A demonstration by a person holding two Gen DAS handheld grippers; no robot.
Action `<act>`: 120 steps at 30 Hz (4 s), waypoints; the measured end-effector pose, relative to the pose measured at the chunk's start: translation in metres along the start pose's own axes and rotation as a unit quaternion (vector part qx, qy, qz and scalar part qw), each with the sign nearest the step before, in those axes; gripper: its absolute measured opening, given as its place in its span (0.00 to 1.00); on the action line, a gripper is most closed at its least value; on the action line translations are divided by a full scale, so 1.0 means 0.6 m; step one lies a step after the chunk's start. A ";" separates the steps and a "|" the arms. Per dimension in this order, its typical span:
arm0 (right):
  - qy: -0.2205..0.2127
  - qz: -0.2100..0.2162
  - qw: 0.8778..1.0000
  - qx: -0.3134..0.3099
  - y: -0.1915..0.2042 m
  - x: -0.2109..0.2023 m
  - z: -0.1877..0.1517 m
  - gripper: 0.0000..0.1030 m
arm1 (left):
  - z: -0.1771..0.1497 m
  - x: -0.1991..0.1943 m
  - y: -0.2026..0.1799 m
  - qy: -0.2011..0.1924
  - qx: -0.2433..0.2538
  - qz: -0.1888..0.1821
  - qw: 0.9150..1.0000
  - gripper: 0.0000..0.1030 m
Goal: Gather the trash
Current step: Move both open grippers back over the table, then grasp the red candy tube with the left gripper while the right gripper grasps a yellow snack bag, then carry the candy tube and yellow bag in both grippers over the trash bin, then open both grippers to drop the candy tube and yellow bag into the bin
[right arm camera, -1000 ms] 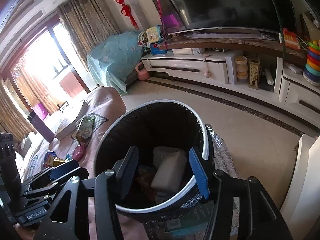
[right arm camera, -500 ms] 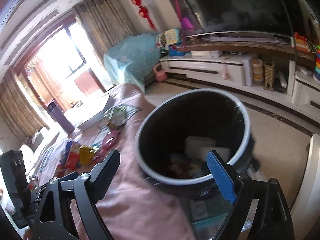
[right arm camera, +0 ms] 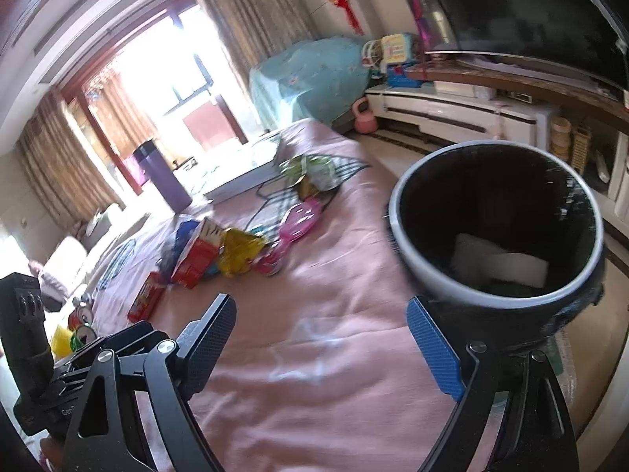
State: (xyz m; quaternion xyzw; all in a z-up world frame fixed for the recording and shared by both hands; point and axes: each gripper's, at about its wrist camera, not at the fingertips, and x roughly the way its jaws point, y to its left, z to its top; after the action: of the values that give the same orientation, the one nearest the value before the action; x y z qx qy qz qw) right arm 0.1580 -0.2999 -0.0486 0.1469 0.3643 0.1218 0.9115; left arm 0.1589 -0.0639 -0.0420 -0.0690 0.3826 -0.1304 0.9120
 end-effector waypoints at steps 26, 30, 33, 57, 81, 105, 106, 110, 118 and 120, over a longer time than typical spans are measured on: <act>0.031 0.047 0.998 -0.035 0.118 0.116 0.017 0.68 | 0.029 -0.030 0.177 -0.020 -0.068 0.105 0.992 0.67; 0.041 0.047 0.997 -0.042 0.126 0.146 0.025 0.65 | 0.040 -0.003 0.206 -0.002 -0.080 0.109 0.991 0.68; 0.052 0.047 0.997 -0.041 0.129 0.170 0.030 0.62 | 0.045 0.022 0.213 0.012 -0.076 0.109 0.991 0.68; 0.022 0.055 0.997 -0.040 0.089 0.071 0.014 0.05 | 0.018 -0.024 0.100 -0.011 -0.027 0.010 1.000 0.28; -0.049 -0.033 0.998 0.036 -0.102 -0.079 0.026 0.05 | 0.066 0.046 -0.164 -0.004 0.091 -0.094 0.991 0.28; -0.026 -0.060 0.996 0.053 -0.207 -0.055 0.061 0.05 | 0.118 0.158 -0.302 0.020 0.137 -0.122 0.983 0.28; -0.024 -0.061 0.996 0.052 -0.209 -0.052 0.062 0.05 | 0.118 0.163 -0.304 0.022 0.137 -0.122 0.983 0.28; -0.019 -0.062 0.996 0.054 -0.220 -0.044 0.067 0.05 | 0.120 0.179 -0.315 0.029 0.141 -0.120 0.982 0.28; -0.002 -0.065 0.996 0.060 -0.243 -0.029 0.073 0.10 | 0.122 0.200 -0.333 0.044 0.149 -0.121 0.980 0.29; 0.000 -0.065 0.996 0.063 -0.246 -0.029 0.074 0.12 | 0.122 0.201 -0.333 0.048 0.148 -0.117 0.981 0.29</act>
State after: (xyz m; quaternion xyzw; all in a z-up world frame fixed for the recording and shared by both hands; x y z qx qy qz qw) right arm 0.1941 -0.4504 -0.0596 0.1802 0.3802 0.0386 0.9064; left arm 0.2555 -0.2885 -0.0280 0.0283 0.3921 -0.2946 0.8710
